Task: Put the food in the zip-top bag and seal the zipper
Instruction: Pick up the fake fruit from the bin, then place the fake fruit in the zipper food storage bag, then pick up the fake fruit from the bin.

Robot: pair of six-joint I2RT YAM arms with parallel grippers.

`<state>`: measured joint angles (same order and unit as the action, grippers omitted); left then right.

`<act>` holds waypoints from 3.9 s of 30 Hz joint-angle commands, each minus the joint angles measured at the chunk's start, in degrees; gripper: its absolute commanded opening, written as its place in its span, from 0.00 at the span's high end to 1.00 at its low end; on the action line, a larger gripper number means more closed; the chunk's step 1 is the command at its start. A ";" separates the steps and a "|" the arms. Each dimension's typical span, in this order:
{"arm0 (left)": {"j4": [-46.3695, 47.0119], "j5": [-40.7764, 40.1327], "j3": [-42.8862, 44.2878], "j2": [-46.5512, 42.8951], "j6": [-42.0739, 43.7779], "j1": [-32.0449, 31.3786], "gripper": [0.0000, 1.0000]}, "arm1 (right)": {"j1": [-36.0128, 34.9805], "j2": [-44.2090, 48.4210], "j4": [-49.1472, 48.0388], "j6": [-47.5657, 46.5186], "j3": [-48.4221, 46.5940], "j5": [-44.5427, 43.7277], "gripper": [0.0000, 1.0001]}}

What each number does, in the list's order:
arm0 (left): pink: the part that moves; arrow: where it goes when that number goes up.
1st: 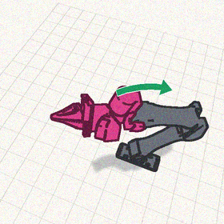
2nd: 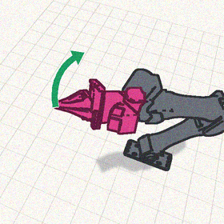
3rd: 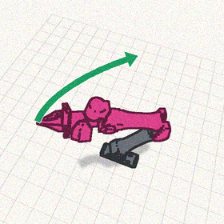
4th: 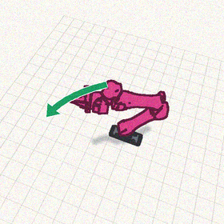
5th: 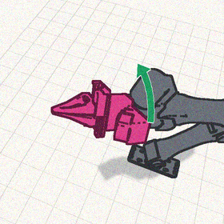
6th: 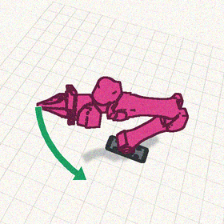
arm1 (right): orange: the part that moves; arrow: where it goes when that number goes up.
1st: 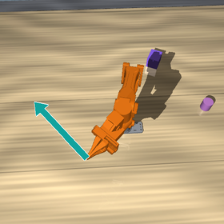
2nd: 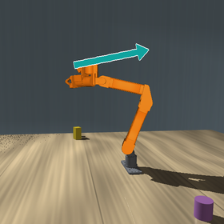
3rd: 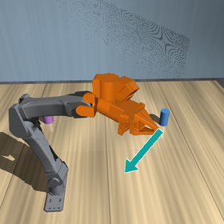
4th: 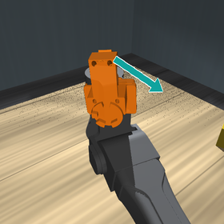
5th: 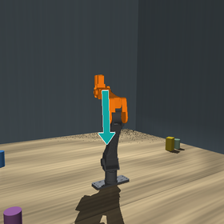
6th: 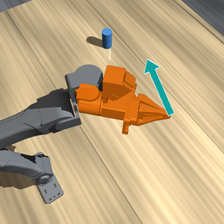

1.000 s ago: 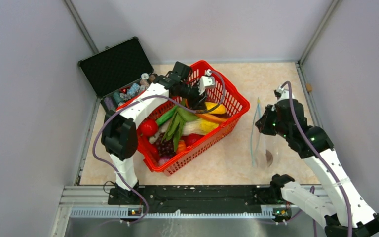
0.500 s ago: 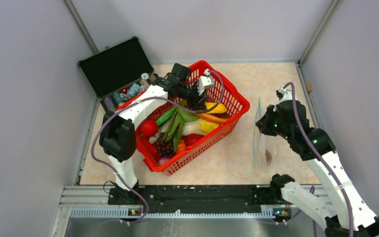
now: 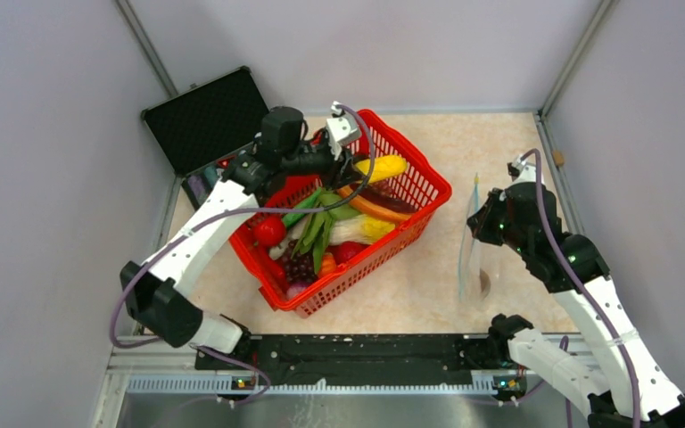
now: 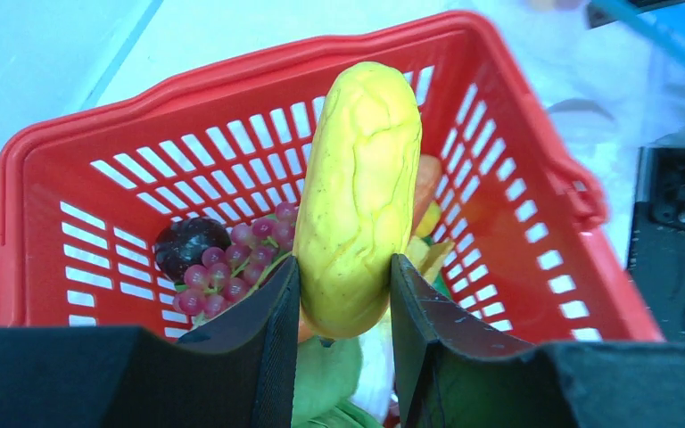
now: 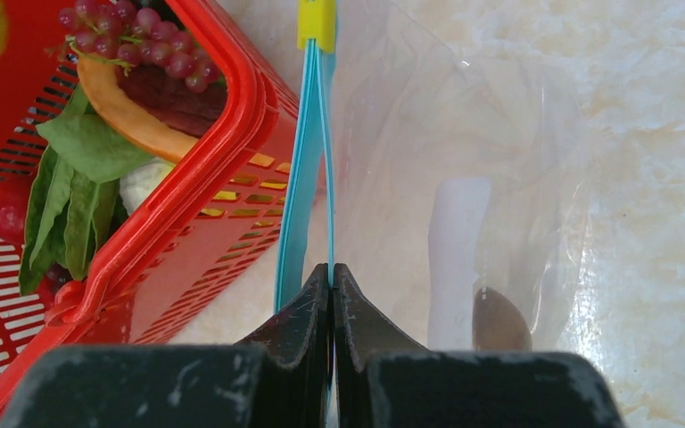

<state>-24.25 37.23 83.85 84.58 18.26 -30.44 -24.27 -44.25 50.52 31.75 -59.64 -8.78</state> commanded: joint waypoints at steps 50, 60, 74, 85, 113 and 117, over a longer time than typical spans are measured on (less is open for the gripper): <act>-10.52 -35.05 20.00 14.99 -27.55 -32.06 1.00 | -0.48 6.97 -4.19 10.57 0.88 -2.84 1.00; -5.13 -28.28 20.85 16.04 -29.25 -32.10 0.81 | -0.45 7.60 -4.43 10.75 2.23 -1.82 1.00; 1.78 -22.91 12.02 10.64 -27.76 -30.84 0.29 | -0.45 9.84 -4.93 13.12 3.84 -6.03 1.00; 9.18 -30.29 1.70 -1.41 -26.24 -30.62 0.15 | -0.46 10.04 -5.61 12.71 5.10 -5.79 1.00; 23.80 -33.31 -18.11 -4.96 -38.79 -1.02 0.01 | -0.47 11.12 -6.71 11.90 6.19 -5.15 1.00; 26.60 -35.95 -16.44 -0.03 -42.08 0.03 0.04 | -0.43 11.09 -6.66 11.88 6.06 -5.22 1.00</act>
<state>-3.64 3.14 64.66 80.53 -19.86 -31.40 -24.27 -33.39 45.74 44.14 -53.25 -13.80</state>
